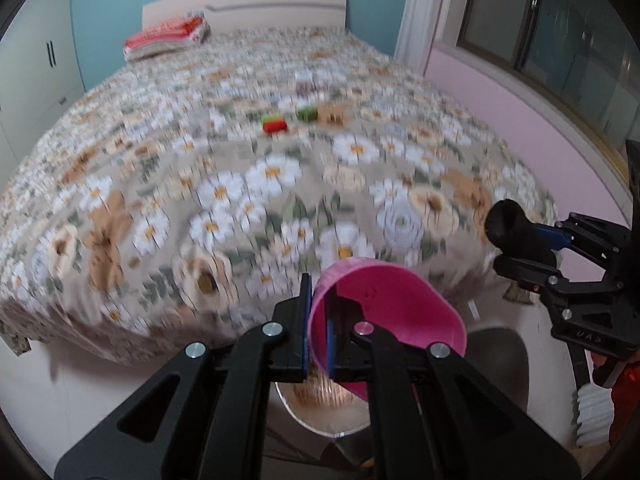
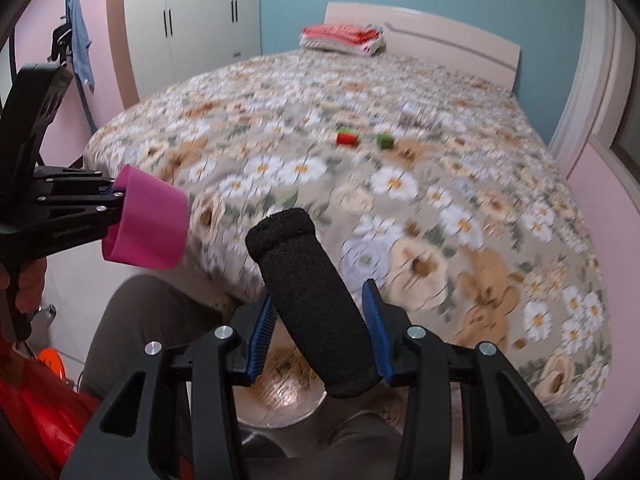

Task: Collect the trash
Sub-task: 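Lift pink cup with left tool while right tool carries black foam tube toward bin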

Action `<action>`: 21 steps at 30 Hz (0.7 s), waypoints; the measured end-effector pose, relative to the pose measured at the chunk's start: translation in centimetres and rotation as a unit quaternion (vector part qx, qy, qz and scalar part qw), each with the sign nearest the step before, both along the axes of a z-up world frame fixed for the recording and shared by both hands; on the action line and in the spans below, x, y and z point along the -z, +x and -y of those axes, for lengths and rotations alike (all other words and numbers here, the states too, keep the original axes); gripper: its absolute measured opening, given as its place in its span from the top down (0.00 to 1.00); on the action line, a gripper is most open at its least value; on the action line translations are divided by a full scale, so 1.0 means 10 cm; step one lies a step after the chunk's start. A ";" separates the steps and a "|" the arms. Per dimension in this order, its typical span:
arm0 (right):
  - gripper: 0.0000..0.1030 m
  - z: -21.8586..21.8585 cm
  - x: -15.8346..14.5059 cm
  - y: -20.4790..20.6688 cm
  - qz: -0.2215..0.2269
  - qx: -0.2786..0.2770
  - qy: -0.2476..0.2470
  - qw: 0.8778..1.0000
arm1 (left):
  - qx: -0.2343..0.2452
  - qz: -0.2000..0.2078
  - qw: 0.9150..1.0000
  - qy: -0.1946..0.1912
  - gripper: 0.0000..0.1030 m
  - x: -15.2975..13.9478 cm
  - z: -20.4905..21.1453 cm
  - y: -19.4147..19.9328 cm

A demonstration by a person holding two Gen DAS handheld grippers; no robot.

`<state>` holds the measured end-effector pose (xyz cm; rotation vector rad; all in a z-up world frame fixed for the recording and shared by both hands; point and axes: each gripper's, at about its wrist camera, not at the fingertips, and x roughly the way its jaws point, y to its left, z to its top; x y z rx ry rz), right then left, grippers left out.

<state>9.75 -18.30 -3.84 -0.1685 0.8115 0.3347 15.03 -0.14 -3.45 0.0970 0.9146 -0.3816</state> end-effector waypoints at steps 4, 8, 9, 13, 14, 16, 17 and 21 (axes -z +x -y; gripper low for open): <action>0.56 -0.12 0.34 0.00 -0.025 -0.004 -0.005 1.000 | 0.008 -0.031 0.999 0.014 0.94 0.38 0.01 -0.02; 0.56 -0.23 0.65 0.00 -0.054 -0.008 -0.005 0.999 | 0.014 -0.057 0.998 0.029 0.93 0.72 0.02 -0.01; 0.56 -0.27 0.80 0.01 -0.068 -0.009 -0.006 0.998 | 0.015 -0.065 0.997 0.033 0.93 0.80 0.02 -0.01; 0.56 -0.35 1.14 0.03 -0.103 -0.011 -0.012 0.995 | 0.020 -0.098 0.994 0.048 0.93 1.17 0.03 0.00; 0.56 -0.37 1.21 0.04 -0.111 -0.011 -0.013 0.994 | 0.021 -0.109 0.993 0.051 0.93 1.30 0.04 0.01; 0.56 -0.40 1.40 0.06 -0.131 -0.009 -0.013 0.991 | 0.019 -0.122 0.991 0.057 0.93 1.45 0.05 0.02; 0.56 -0.41 1.47 0.07 -0.138 -0.008 -0.012 0.990 | 0.019 -0.133 0.989 0.059 0.93 1.54 0.05 0.04; 0.56 -0.44 1.82 0.11 -0.171 0.010 -0.002 0.985 | 0.013 -0.158 0.985 0.067 0.93 1.85 0.06 0.12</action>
